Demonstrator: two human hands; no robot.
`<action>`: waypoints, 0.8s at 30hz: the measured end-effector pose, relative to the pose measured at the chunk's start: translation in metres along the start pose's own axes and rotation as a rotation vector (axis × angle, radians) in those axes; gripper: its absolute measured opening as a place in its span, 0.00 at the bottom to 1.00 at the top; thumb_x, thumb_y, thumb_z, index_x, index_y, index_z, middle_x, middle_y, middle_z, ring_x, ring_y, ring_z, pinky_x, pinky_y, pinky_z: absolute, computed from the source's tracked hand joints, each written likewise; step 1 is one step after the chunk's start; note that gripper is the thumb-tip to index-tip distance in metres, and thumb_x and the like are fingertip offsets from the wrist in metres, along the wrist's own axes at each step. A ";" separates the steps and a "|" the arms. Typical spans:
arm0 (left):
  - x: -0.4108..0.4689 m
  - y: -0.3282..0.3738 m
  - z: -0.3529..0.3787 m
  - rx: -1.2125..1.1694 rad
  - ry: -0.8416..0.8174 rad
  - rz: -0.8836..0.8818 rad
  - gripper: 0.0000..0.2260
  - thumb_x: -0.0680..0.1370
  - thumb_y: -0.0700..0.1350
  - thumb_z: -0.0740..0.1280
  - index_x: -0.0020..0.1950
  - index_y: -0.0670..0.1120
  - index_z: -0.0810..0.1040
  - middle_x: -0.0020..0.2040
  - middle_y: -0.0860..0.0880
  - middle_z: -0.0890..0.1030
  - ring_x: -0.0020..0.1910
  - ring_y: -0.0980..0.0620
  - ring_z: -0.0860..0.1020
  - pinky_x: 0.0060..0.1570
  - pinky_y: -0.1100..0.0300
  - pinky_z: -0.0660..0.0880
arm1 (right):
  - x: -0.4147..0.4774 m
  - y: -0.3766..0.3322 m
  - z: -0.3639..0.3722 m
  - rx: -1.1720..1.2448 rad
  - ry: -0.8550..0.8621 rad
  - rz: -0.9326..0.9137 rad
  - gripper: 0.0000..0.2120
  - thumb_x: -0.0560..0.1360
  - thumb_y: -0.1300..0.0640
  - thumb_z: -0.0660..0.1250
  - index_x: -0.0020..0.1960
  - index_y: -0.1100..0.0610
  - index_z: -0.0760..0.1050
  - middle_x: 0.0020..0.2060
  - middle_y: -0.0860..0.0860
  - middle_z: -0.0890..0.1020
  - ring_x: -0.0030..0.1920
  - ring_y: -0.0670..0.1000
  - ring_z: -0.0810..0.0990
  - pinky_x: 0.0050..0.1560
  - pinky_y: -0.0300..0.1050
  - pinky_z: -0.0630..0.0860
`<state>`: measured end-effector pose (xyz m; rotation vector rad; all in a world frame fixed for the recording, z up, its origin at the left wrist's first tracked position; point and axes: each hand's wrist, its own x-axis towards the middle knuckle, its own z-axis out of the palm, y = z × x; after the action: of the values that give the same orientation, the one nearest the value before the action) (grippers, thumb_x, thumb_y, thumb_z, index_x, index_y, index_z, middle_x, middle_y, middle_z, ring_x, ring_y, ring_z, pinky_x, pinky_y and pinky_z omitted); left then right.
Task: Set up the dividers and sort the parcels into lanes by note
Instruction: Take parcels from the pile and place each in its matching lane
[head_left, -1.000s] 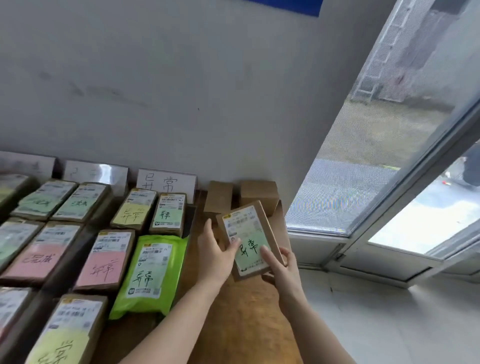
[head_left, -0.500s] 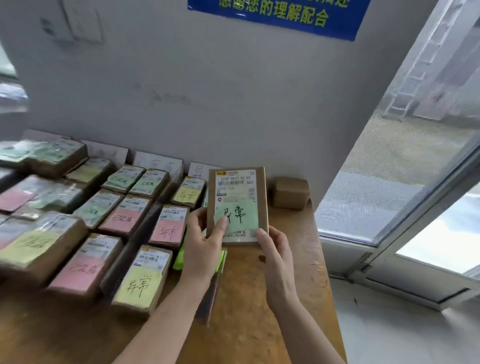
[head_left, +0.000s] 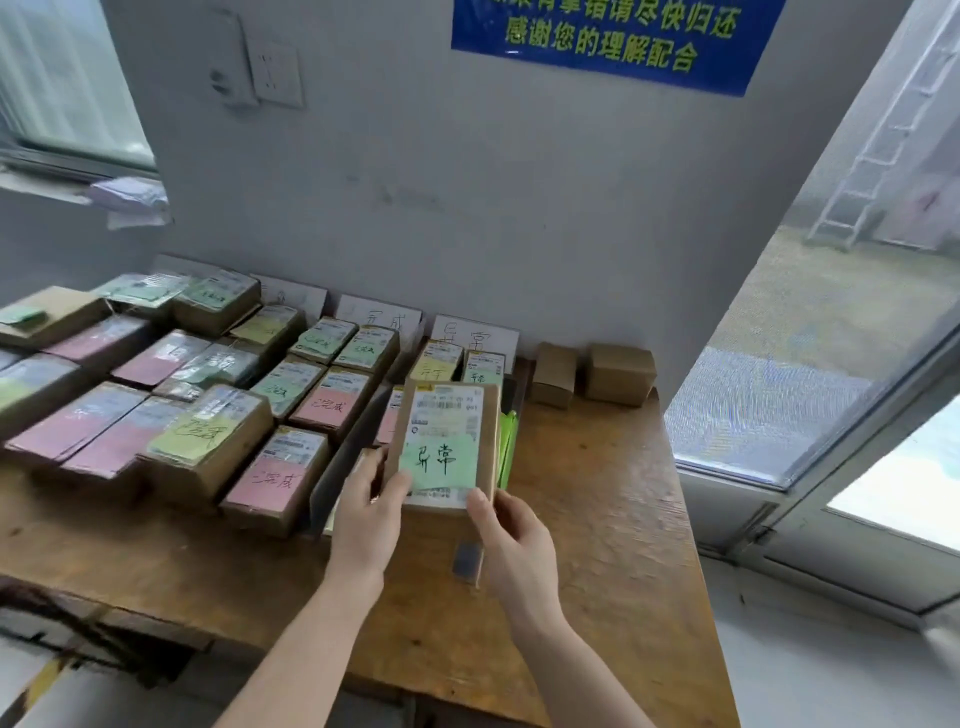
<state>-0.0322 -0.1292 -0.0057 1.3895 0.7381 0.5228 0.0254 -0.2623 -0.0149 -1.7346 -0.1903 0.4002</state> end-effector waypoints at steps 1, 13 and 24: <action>0.001 -0.005 -0.004 0.032 -0.009 -0.023 0.17 0.75 0.56 0.67 0.64 0.62 0.73 0.65 0.49 0.77 0.65 0.51 0.74 0.65 0.44 0.73 | -0.001 0.004 0.004 -0.026 0.012 0.020 0.27 0.72 0.36 0.68 0.65 0.51 0.77 0.52 0.42 0.84 0.52 0.41 0.81 0.53 0.41 0.80; 0.023 -0.053 -0.039 0.444 -0.276 -0.033 0.23 0.81 0.47 0.65 0.75 0.54 0.64 0.74 0.51 0.65 0.75 0.51 0.61 0.72 0.52 0.61 | -0.012 0.041 0.042 -0.190 0.207 0.211 0.23 0.77 0.42 0.66 0.68 0.52 0.75 0.56 0.44 0.83 0.54 0.42 0.80 0.57 0.42 0.77; 0.043 -0.080 -0.043 0.733 -0.395 0.020 0.30 0.79 0.47 0.67 0.79 0.49 0.58 0.77 0.52 0.63 0.76 0.53 0.60 0.73 0.56 0.61 | 0.003 0.064 0.051 -0.475 0.067 0.285 0.26 0.79 0.59 0.63 0.76 0.53 0.63 0.66 0.48 0.76 0.57 0.45 0.74 0.61 0.40 0.72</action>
<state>-0.0425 -0.0794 -0.0928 2.1017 0.6090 -0.0395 0.0029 -0.2274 -0.0863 -2.2515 0.0159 0.5341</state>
